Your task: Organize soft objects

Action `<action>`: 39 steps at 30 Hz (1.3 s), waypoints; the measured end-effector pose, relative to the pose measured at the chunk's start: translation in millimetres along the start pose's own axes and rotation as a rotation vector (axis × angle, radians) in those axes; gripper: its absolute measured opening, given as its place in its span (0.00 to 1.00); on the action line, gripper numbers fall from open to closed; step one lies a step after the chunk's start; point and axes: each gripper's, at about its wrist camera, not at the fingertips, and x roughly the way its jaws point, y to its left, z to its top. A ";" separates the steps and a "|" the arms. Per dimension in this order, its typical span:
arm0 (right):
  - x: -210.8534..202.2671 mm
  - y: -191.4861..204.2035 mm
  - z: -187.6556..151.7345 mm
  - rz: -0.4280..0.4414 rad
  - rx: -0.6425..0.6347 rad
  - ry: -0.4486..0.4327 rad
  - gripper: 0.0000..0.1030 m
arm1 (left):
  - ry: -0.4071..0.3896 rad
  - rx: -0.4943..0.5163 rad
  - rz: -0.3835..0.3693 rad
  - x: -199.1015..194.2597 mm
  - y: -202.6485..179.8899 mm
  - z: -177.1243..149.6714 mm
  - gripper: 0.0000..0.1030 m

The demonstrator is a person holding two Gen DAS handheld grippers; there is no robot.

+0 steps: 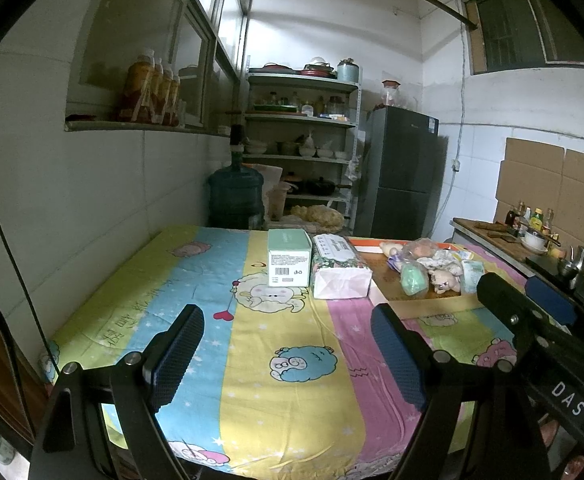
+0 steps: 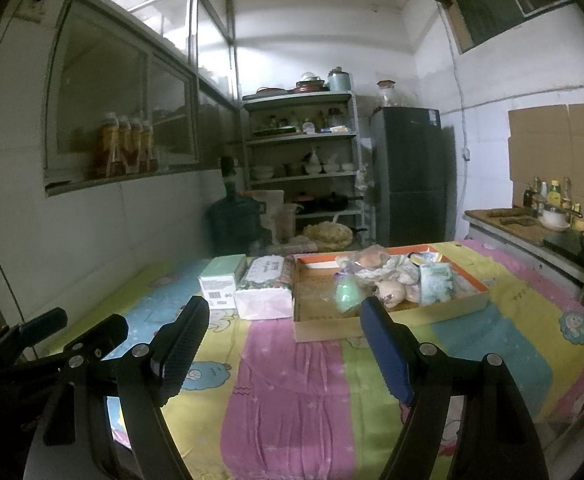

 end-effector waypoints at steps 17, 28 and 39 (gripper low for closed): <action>-0.7 0.3 0.4 0.001 0.000 -0.002 0.77 | 0.000 0.001 -0.002 -1.3 -0.7 0.4 0.83; -0.8 1.2 0.5 0.001 -0.001 -0.003 0.77 | 0.000 0.001 -0.001 -1.7 -0.4 0.3 0.83; -0.2 2.7 0.6 0.001 -0.002 -0.004 0.77 | 0.000 0.000 -0.001 -2.0 -0.7 0.0 0.83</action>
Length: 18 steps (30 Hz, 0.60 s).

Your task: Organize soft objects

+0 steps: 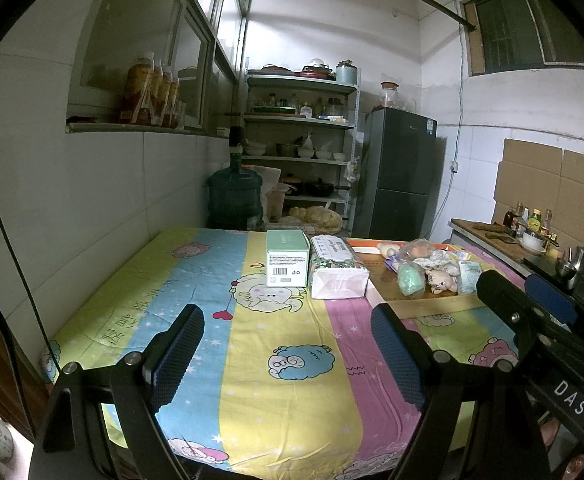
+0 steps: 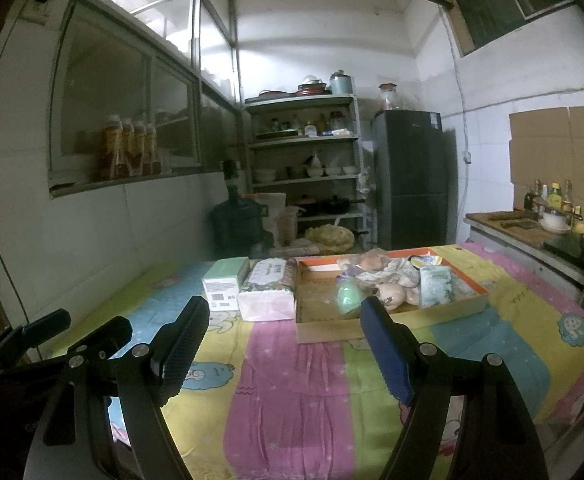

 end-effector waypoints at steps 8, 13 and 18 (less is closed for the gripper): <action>-0.1 0.3 -0.1 0.001 -0.001 -0.001 0.77 | 0.000 -0.001 -0.001 -0.9 0.2 0.7 0.83; -0.3 0.5 -0.2 0.000 -0.001 0.000 0.77 | 0.000 -0.001 0.000 -1.0 -0.1 0.4 0.83; -0.3 0.8 -0.3 0.000 -0.001 -0.001 0.77 | -0.001 -0.001 0.000 -1.0 0.0 0.4 0.83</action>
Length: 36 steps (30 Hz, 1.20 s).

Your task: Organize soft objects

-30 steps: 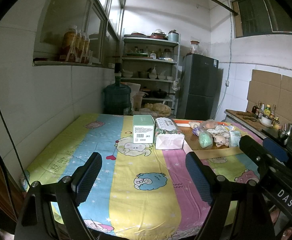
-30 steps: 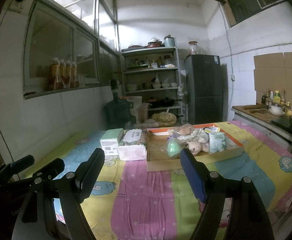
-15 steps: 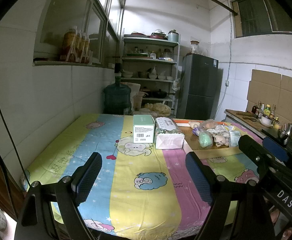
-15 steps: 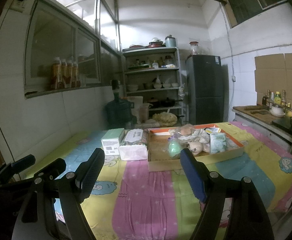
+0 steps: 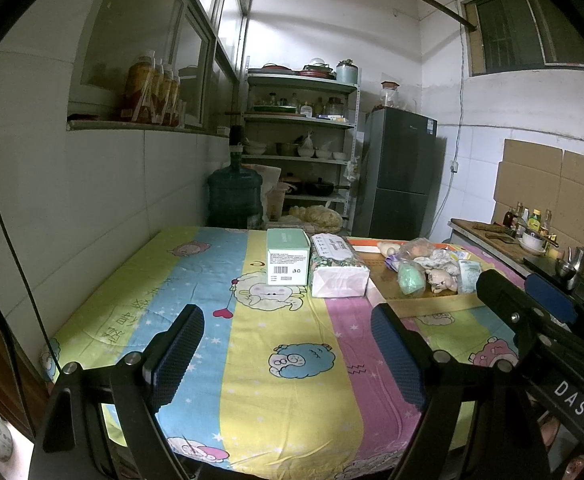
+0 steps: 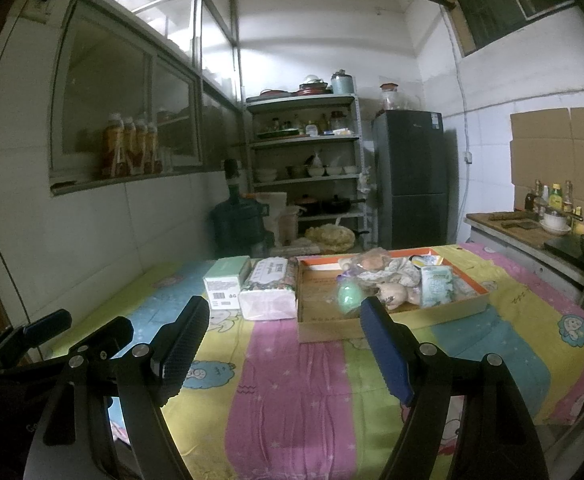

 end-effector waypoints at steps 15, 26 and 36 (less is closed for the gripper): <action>0.0 1.0 -0.3 0.000 -0.001 0.000 0.77 | -0.001 0.000 -0.001 -0.6 0.0 0.3 0.83; -0.5 2.5 0.2 0.000 -0.002 -0.002 0.77 | -0.001 0.000 0.000 -0.4 0.2 -0.1 0.83; 0.3 5.1 4.5 -0.009 0.003 -0.009 0.77 | -0.002 -0.002 0.008 -1.6 0.0 1.4 0.83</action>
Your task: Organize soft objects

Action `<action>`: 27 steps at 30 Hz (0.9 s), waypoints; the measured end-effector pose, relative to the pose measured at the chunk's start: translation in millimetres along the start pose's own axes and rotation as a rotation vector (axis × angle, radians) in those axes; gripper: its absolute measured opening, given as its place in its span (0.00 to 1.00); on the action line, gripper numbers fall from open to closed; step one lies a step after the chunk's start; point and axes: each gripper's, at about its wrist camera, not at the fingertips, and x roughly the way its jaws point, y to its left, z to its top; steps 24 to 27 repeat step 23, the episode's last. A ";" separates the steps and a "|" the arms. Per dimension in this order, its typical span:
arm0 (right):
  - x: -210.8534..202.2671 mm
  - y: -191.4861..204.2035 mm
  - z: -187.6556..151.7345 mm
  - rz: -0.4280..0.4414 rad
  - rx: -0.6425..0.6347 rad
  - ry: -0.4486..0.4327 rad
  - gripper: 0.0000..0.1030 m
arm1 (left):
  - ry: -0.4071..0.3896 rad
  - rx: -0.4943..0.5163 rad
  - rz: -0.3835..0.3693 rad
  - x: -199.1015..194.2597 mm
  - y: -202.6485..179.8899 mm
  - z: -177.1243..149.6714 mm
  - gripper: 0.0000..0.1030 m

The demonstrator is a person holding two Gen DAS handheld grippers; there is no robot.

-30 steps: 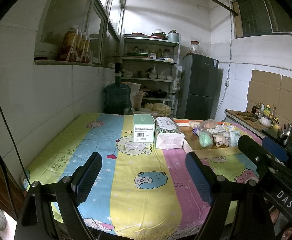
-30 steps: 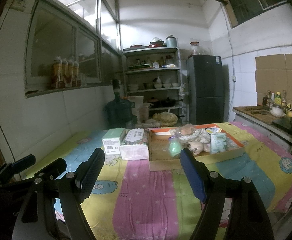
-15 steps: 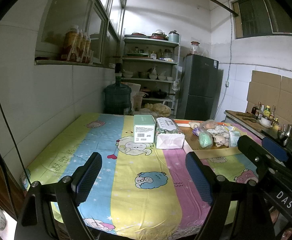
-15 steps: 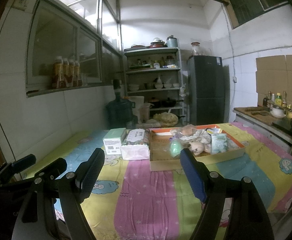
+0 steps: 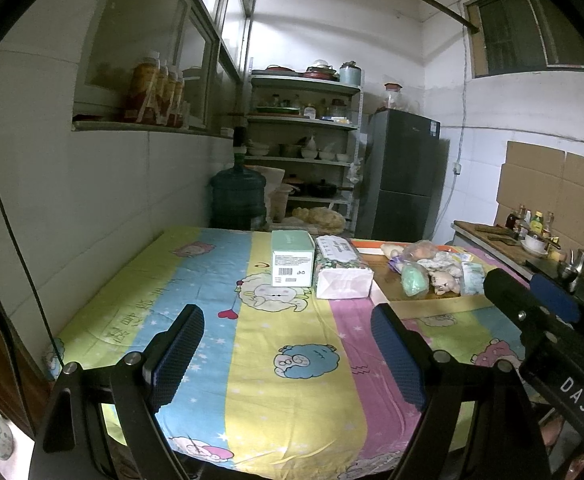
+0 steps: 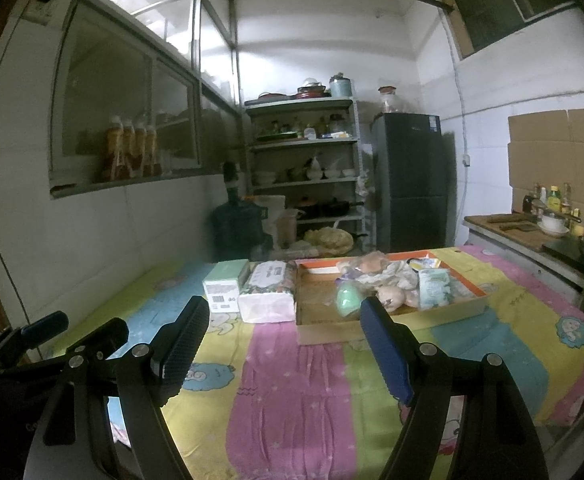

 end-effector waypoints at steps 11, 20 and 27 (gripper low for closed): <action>0.0 -0.9 0.4 0.000 0.000 0.001 0.77 | 0.001 0.000 0.002 -1.7 -0.2 0.6 0.83; -0.3 -2.2 -1.4 0.001 0.000 0.005 0.77 | 0.006 -0.010 -0.009 -1.0 -0.3 0.6 0.83; 2.8 -6.5 -5.4 0.000 0.000 0.012 0.77 | 0.010 -0.013 -0.007 0.9 -1.5 -1.0 0.83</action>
